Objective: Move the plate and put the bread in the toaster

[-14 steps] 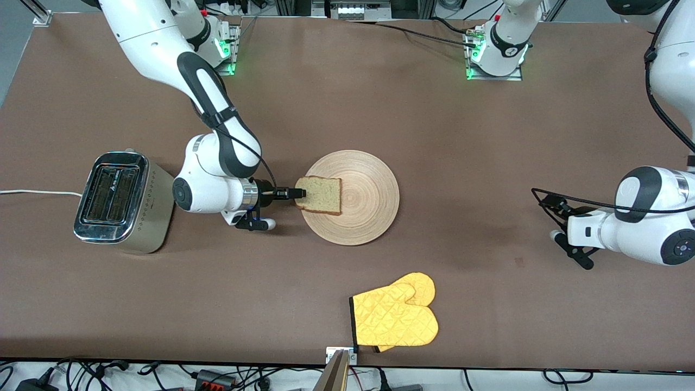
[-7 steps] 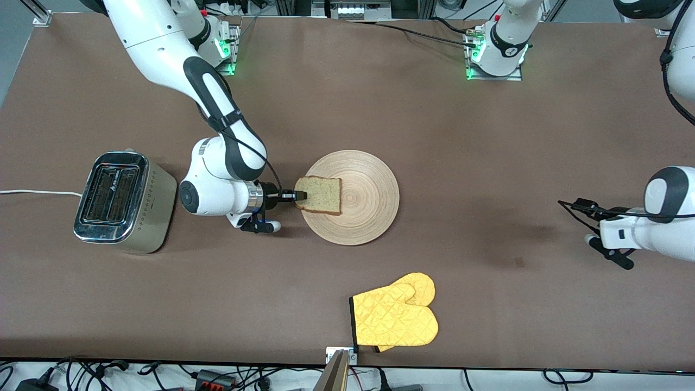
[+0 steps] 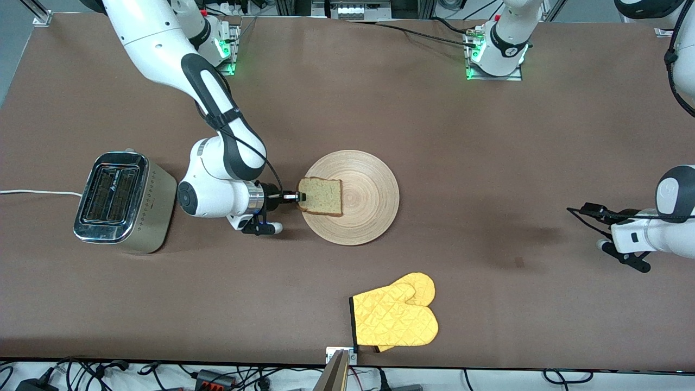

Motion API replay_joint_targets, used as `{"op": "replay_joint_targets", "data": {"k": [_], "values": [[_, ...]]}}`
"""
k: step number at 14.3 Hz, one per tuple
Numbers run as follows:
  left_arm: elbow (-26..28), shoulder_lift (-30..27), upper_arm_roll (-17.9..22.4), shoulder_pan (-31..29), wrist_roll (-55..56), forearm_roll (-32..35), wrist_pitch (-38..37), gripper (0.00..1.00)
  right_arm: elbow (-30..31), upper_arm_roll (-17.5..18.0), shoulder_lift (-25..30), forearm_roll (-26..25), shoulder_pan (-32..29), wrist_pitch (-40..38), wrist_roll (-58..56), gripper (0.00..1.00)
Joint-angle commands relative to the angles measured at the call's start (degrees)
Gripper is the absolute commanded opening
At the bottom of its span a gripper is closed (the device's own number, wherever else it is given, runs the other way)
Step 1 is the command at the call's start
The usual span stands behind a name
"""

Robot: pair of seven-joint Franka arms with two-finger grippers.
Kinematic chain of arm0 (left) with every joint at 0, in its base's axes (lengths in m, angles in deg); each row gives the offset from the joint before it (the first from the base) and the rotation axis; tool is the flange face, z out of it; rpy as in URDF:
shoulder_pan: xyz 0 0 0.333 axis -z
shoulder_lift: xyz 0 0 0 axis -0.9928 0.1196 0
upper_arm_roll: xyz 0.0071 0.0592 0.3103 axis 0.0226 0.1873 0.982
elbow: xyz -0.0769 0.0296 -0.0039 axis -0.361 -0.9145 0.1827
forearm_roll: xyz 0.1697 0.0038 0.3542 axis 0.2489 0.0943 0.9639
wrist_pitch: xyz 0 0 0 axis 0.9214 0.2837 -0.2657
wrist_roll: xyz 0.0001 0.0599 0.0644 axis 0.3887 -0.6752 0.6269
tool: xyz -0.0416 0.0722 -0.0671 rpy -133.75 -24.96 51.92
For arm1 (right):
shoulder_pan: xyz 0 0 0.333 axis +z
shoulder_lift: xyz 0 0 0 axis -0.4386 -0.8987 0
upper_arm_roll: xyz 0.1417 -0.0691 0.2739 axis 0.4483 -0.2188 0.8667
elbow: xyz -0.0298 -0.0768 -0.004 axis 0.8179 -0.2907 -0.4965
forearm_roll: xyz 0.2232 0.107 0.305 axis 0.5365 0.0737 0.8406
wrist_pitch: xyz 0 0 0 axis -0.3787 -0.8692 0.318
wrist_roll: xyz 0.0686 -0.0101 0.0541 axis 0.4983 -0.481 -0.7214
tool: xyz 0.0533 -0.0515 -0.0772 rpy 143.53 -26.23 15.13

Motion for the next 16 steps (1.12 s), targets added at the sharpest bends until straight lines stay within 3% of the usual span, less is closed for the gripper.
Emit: {"op": "replay_joint_targets", "data": {"k": [1, 6, 7, 9, 13, 16], "values": [[-1.5, 0.1, 0.3, 2.0, 10.4, 1.3, -0.5, 1.00, -4.1, -1.6, 3.0, -4.1, -0.5, -6.1, 2.0, 0.00], [-1.8, -1.4, -1.7, 3.7, 20.6, 0.0, -4.2, 1.00, -10.2, -7.2, 9.1, -30.8, -0.5, -20.7, 8.9, 0.00], [-1.8, -1.6, -2.5, 3.3, 21.6, -2.2, -4.3, 1.00, -10.2, -8.5, 10.7, -34.2, -0.5, -22.8, 10.4, 0.00], [-1.7, -4.4, -2.8, 4.0, 26.4, -3.5, -5.7, 1.00, -10.3, -12.3, 13.6, -39.0, -0.6, -28.0, 11.4, 0.00], [-1.3, -9.1, -2.8, 11.8, 34.1, -3.6, -9.1, 1.00, -15.3, -18.8, 15.0, -45.7, -0.4, -37.3, 11.7, 0.00], [-1.2, -9.8, -3.0, 13.5, 37.3, -4.1, -9.9, 1.00, -15.9, -20.4, 15.2, -53.0, -0.1, -41.4, 12.0, 0.00]]}}
